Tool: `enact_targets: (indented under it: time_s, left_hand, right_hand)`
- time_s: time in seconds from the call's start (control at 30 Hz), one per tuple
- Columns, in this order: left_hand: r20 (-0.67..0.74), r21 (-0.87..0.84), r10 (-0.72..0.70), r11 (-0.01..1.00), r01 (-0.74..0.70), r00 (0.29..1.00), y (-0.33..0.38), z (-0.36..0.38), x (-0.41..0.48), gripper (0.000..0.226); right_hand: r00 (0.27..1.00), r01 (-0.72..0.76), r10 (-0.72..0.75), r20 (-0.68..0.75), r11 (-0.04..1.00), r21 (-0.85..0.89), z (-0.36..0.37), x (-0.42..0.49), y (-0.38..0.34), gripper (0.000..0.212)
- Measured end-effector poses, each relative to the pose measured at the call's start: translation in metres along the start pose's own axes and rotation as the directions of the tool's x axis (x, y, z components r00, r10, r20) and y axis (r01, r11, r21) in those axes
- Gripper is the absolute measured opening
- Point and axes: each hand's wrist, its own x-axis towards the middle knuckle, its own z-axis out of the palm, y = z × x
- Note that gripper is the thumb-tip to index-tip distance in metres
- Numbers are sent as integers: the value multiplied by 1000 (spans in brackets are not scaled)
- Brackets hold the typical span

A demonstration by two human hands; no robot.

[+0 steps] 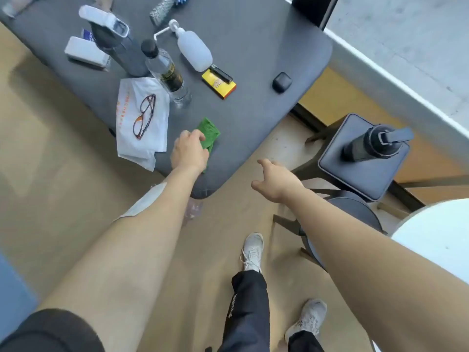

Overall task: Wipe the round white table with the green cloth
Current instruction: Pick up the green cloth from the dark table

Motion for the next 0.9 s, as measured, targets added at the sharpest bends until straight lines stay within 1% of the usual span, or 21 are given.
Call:
enact_targets:
  time_s: [0.07,0.13,0.23,0.33,0.43,0.53,0.63,0.7,0.73,0.77,0.83,0.87,0.9]
  left_hand:
    - [23,24,-2,1000,1,1000,1,8,14,34]
    - [42,55,-8,998,6,999,-1,18,22,33]
    - [-8,74,2,997,-1,1000,-6,25,28,15]
    - [-27,67,17,998,-15,999,-2,14,19,10]
    - [-32,-40,74,996,-76,997,14,-7,-6,11]
    - [36,-177,156,973,-147,987,41,-34,-46,9]
    - [161,-294,265,933,-210,951,80,-57,-96,8]
    - [214,-349,361,896,-274,907,108,-69,-131,7]
    - [240,-372,410,876,-307,880,123,-73,-150,7]
    - [262,-397,460,853,-339,848,139,-76,-169,6]
    - [291,-432,542,810,-397,788,169,-80,-208,7]
    - [305,-435,571,796,-421,762,184,-81,-228,7]
    - [316,-434,594,784,-444,740,199,-82,-247,6]
  right_hand:
    - [1000,-31,31,3,999,22,2,10,3,71]
    - [998,-67,66,15,997,43,2,15,11,71]
    - [995,-102,101,17,992,70,2,16,24,72]
    - [990,-142,140,23,985,96,-3,6,35,70]
    - [986,-167,165,30,975,143,-10,-14,40,63]
    - [991,-130,132,2,974,183,-24,-43,39,62]
    - [994,-43,63,-86,975,219,-46,-83,39,76]
    - [995,18,10,-103,962,271,-62,-115,40,88]
    - [995,48,-18,-101,952,304,-69,-133,42,89]
    - [993,85,-54,-103,942,324,-75,-149,46,82]
    - [988,134,-102,-120,944,302,-84,-184,58,48]
    - [987,129,-96,-128,952,279,-87,-202,68,33]
    - [987,115,-83,-138,962,248,-89,-221,81,23]
